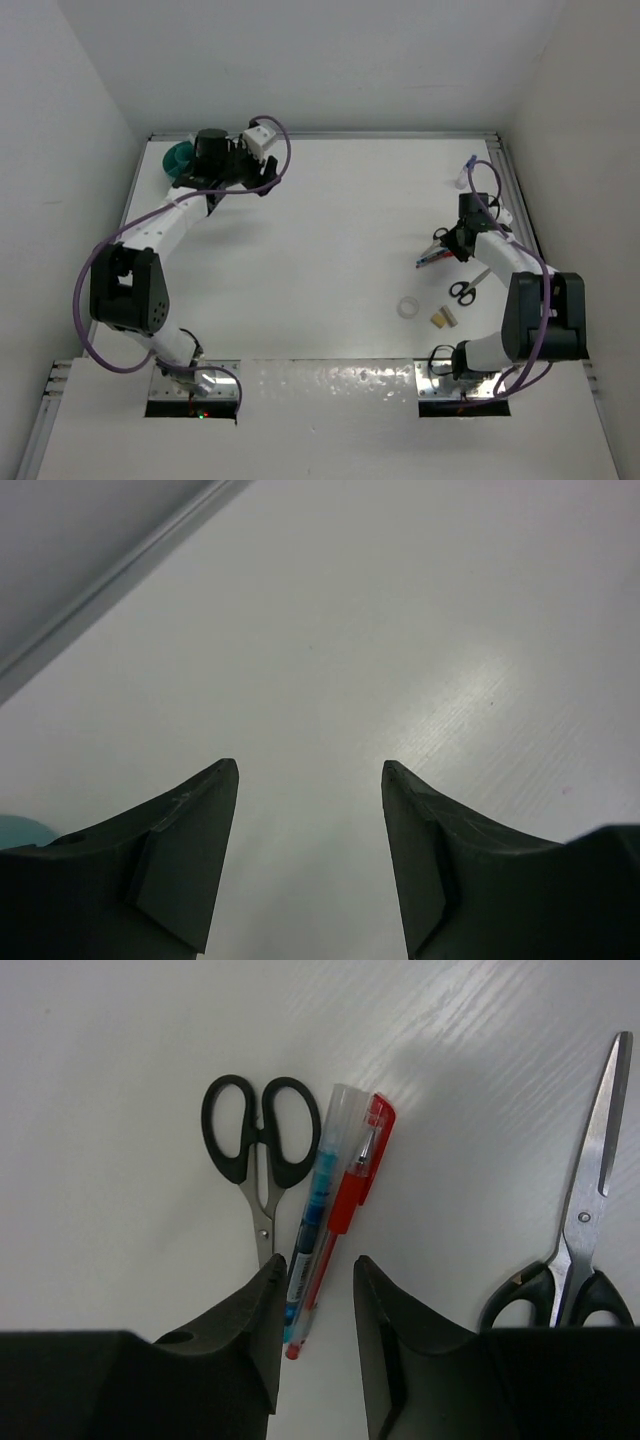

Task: Sort the stationery into containers
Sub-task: Move the pen to the center of the board.

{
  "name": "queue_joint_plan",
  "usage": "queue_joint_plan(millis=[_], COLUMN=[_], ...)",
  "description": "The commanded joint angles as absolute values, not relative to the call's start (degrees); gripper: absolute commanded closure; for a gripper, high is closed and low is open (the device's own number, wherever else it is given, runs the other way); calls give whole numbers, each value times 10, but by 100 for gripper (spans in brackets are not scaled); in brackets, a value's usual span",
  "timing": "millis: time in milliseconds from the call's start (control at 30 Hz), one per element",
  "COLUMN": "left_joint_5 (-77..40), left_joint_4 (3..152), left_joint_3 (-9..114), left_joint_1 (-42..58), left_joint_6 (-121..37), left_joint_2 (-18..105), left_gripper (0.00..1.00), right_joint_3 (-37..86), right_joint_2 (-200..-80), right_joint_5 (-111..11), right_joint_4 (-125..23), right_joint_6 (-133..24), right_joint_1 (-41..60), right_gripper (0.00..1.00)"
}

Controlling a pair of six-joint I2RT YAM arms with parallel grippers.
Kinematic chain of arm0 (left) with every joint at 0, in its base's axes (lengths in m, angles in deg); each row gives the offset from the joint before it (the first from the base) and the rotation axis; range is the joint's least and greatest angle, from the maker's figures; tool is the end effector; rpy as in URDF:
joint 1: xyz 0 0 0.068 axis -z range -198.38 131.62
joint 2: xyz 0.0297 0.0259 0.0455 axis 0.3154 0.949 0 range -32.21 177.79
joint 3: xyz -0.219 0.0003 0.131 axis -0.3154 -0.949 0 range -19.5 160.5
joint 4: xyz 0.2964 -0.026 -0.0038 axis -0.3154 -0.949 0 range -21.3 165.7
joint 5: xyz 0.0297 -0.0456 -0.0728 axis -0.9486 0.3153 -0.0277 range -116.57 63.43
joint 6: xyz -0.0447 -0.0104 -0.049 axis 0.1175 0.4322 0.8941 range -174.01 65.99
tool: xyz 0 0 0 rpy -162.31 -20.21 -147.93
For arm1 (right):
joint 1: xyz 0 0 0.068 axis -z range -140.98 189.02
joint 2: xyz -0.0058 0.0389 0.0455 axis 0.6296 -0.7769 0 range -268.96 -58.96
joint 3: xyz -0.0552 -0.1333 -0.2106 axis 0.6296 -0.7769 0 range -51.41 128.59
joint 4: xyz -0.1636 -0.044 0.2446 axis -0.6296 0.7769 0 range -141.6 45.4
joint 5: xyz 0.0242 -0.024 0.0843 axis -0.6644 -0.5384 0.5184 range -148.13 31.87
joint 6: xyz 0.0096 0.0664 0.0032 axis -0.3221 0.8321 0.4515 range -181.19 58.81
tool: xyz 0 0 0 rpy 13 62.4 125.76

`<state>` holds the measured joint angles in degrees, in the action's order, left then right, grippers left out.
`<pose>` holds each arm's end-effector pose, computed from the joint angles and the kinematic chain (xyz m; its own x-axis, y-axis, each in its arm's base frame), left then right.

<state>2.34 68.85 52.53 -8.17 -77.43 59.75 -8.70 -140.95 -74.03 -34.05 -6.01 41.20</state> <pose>0.4117 -0.1004 0.2645 -0.1764 0.3854 -0.9057 0.7084 0.6886 0.1550 0.3110 -0.0265 0.1190 -0.3247 0.8025 -0.5007 0.7930 0.5194 0.3183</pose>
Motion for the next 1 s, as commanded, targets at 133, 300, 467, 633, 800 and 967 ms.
queue_joint_plan(millis=[133, 300, 467, 633, 800, 967], left_joint_5=[-24, -25, -42, -45, -48, -52], left_joint_4=[724, 737, 746, 747, 746, 746], left_joint_3=[469, 458, 465, 472, 476, 476], left_joint_1=[-56, -53, -53, -53, -52, -52], left_joint_6=[-727, -727, -730, -733, -733, -734], left_joint_2=[537, 531, 536, 542, 544, 543], left_gripper=[43, 43, 43, 42, 43, 42], right_joint_3=[-88, -88, -90, -101, -114, -137], right_joint_2=[-1454, -1478, -1490, -1501, -1509, -1512], right_joint_5=[-725, -714, -709, -701, -696, -697], right_joint_4=[-363, -374, -378, -385, -386, -385], right_joint_6=[-36, -29, -21, -12, 2, 24], right_joint_1=[418, 421, 422, 426, 434, 452], right_gripper=[73, 75, 75, 76, 76, 75])
